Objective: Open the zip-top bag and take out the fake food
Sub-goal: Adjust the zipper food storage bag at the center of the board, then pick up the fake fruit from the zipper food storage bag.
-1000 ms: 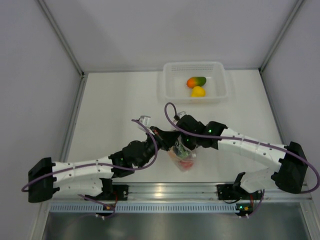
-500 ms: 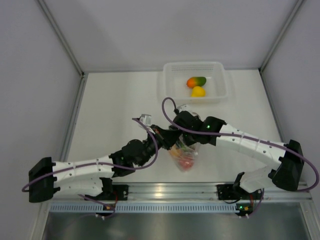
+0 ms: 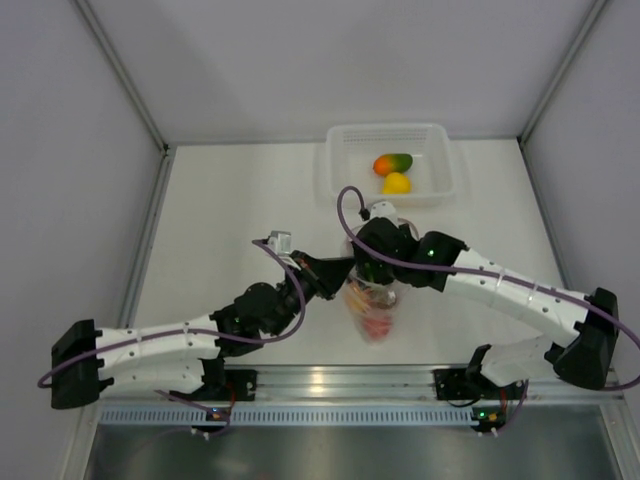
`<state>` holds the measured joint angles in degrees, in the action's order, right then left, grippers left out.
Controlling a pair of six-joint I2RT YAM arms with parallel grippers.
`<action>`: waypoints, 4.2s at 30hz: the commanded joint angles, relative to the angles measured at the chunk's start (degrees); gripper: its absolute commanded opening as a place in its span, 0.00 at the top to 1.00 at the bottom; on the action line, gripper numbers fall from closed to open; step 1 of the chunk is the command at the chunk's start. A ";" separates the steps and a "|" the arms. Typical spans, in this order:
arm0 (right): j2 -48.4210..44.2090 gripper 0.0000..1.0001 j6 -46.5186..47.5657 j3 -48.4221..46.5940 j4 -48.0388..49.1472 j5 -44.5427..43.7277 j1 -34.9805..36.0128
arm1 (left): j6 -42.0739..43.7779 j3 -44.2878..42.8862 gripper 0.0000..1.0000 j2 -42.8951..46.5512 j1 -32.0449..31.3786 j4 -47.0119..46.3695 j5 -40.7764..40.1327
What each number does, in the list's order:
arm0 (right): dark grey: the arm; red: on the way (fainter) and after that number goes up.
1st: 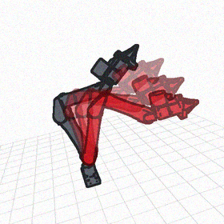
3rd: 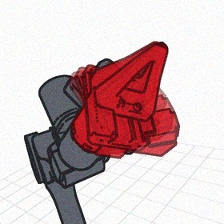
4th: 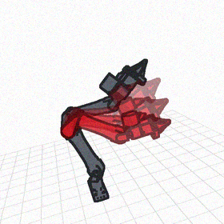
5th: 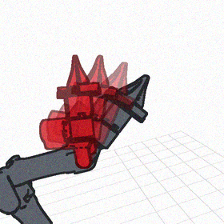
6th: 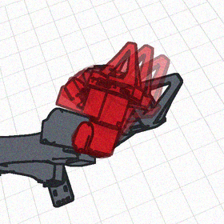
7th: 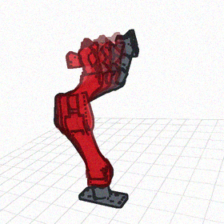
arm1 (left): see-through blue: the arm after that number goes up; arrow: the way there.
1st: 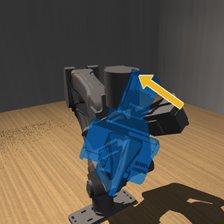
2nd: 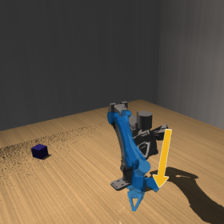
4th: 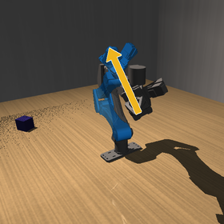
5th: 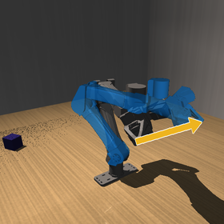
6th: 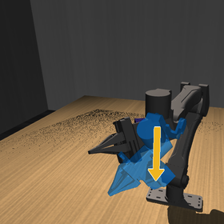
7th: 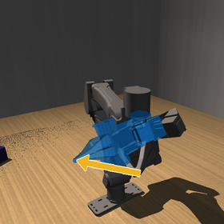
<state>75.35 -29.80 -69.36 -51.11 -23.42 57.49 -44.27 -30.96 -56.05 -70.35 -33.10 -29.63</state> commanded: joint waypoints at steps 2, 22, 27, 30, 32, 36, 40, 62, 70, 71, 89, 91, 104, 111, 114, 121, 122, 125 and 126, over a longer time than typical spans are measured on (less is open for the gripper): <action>-4.60 0.78 -0.70 -0.42 0.49 -1.89 -1.33 | 1.20 1.60 1.00 1.21 0.03 1.89 -3.86; -8.38 0.81 -1.40 1.16 9.98 -1.45 -2.04 | 1.82 -2.96 1.00 -4.06 -0.93 4.54 -0.35; -7.24 0.81 -1.66 -1.38 10.69 -1.98 -2.04 | 2.61 -4.63 1.00 -6.00 -2.78 4.45 -0.78; -4.43 0.82 -1.57 -2.70 9.20 -3.29 -1.95 | 3.05 -4.99 1.00 -6.09 -3.22 4.45 -1.05; -2.67 0.82 -1.92 -3.23 7.88 -5.92 -1.60 | 3.57 -5.25 1.00 -5.74 -3.39 4.45 -1.31; 0.05 0.82 -2.10 -4.55 5.50 -8.39 -1.07 | 4.63 -5.60 1.00 -5.03 -3.57 4.45 -1.49; 2.42 0.82 -2.45 -3.85 6.20 -9.09 -0.98 | 6.04 -5.69 1.00 -4.94 -3.74 2.35 -0.08; -1.00 0.87 -6.58 -4.46 10.60 -12.96 0.95 | 9.73 -9.82 1.00 -10.92 -7.96 0.58 -4.82; 1.90 0.87 -7.73 -8.50 8.67 -16.04 0.95 | 13.25 -11.84 1.00 -12.76 -10.77 0.67 -7.29; 2.17 0.87 -7.38 -10.16 7.44 -16.13 0.95 | 13.16 -11.84 1.00 -12.77 -10.86 0.67 -7.37; -7.94 0.88 -7.03 -9.38 7.88 -12.62 -0.01 | 8.85 -8.33 1.00 -11.19 -11.22 0.49 -12.64; -7.50 0.88 -6.67 -9.21 7.17 -10.95 -0.01 | 8.15 -7.80 1.00 -10.04 -11.22 0.50 -15.02; -11.46 0.89 -5.71 -10.00 5.06 -5.59 0.07 | 6.22 -7.89 1.00 -11.88 -11.04 0.58 -22.40; -12.77 0.89 -4.12 -11.67 2.33 -1.81 0.07 | 6.13 -9.38 1.00 -13.03 -10.34 0.58 -22.93; -13.56 0.89 -3.51 -13.25 0.93 -1.72 0.07 | 5.95 -9.65 1.00 -13.47 -10.34 0.58 -22.41; -14.18 0.89 -2.46 -17.55 -0.13 2.41 -0.01 | 5.60 -9.56 1.00 -13.82 -10.16 0.67 -22.23; -13.74 0.89 -2.37 -18.08 -0.21 2.50 -0.01 | 5.60 -9.56 1.00 -13.91 -10.16 0.67 -22.14; -12.60 0.89 -1.75 -20.80 -0.39 3.73 -0.01 | 5.51 -9.21 1.00 -13.82 -10.16 0.76 -22.05; -12.16 0.89 -1.49 -21.77 -0.57 3.91 -0.10 | 5.51 -9.12 1.00 -13.73 -10.16 0.67 -21.97</action>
<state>62.43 -32.71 -86.96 -51.27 -21.54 57.32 -38.09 -38.89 -69.82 -80.66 -31.66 -51.37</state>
